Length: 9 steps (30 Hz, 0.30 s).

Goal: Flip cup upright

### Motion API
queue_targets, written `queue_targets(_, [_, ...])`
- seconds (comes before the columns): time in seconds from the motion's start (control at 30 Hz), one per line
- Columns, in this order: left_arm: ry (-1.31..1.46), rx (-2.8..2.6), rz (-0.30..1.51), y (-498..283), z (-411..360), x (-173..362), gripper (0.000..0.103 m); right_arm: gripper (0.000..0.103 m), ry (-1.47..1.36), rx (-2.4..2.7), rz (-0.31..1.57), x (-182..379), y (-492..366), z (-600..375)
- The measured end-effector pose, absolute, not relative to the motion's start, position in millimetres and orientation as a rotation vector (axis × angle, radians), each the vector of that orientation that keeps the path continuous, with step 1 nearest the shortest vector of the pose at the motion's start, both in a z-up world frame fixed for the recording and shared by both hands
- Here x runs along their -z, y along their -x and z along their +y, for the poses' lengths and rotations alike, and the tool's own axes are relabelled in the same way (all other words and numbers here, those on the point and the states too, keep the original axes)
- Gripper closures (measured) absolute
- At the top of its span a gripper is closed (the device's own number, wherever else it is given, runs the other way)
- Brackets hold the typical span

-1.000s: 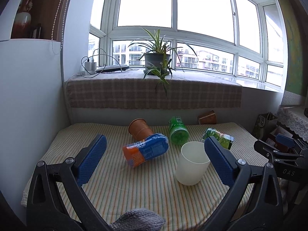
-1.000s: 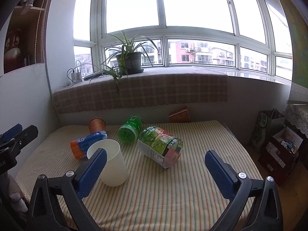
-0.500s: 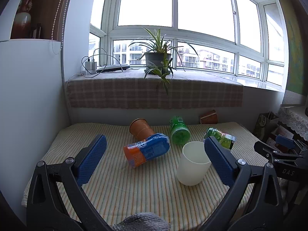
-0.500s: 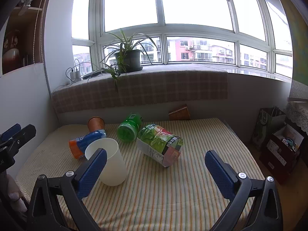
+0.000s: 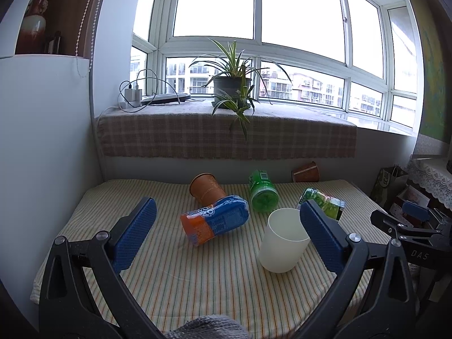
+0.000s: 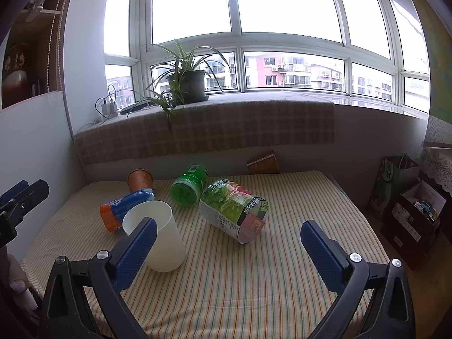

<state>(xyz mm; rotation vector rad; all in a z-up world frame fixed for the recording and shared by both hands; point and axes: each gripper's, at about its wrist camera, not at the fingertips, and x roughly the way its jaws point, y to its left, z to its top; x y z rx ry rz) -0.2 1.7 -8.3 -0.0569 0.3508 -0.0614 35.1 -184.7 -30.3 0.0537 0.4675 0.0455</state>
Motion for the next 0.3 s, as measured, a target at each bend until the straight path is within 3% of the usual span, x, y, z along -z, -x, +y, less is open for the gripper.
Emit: queue_targets(0.3, [0.056,0.058,0.344,1.0,3.7,7.9,0.000,0.000,-0.047,-0.046,0.477,32.6,-38.2,-182.8])
